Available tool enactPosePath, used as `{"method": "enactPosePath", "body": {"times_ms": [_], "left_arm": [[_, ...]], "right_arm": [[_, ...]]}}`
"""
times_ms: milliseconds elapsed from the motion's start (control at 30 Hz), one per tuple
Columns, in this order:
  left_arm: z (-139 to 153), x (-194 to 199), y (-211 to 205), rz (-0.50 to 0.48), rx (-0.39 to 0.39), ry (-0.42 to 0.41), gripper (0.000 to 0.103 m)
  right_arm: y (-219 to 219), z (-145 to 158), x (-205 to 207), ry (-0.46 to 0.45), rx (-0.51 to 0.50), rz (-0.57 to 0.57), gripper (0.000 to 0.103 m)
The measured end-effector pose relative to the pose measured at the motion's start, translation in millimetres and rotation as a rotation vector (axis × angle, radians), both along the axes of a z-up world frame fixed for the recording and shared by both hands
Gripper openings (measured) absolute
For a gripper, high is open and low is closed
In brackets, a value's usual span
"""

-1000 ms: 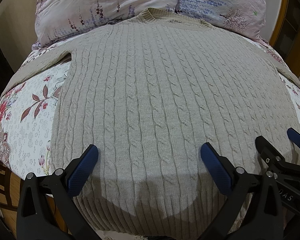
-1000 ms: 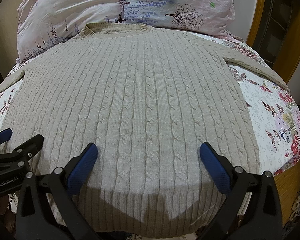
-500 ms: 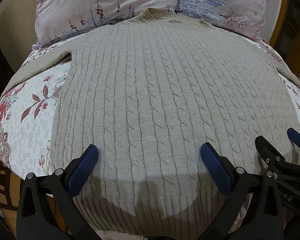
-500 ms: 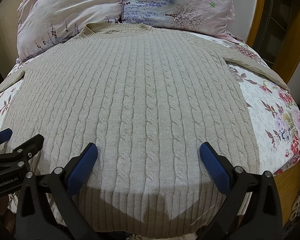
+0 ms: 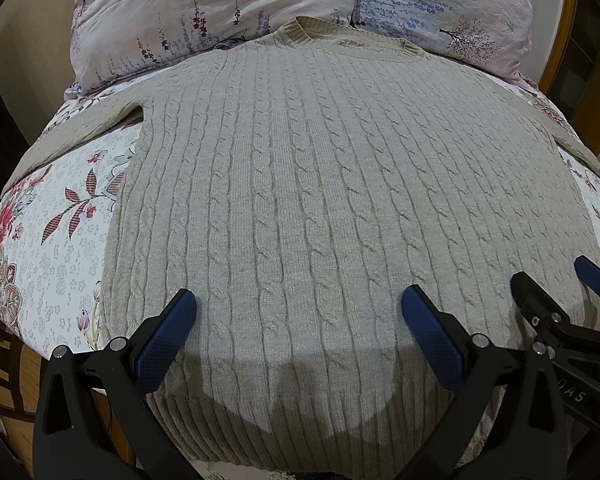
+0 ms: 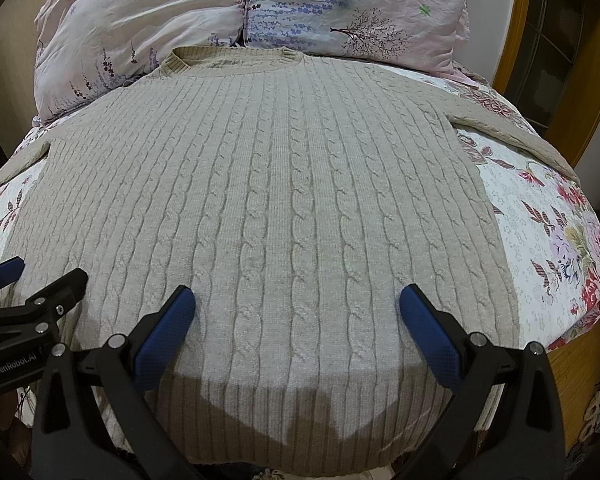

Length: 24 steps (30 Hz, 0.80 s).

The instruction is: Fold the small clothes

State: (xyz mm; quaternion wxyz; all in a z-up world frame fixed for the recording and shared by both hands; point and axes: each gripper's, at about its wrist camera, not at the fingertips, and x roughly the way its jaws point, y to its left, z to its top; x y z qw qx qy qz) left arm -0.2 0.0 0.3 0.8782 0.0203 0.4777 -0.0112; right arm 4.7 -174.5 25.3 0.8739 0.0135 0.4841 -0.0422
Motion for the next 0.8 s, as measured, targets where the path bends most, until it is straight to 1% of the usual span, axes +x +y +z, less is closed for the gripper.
{"method": "enactPosePath", "body": {"times_ms": [600, 800], "left_arm": [[0.0, 0.0, 0.0, 0.000, 0.000, 0.000, 0.102], [0.0, -0.1, 0.1, 0.000, 0.000, 0.000, 0.102]], "right_arm": [[0.0, 0.5, -0.2, 0.000, 0.000, 0.000, 0.101], [-0.9, 1.8, 1.5, 0.013, 0.002, 0.010, 0.101]]}}
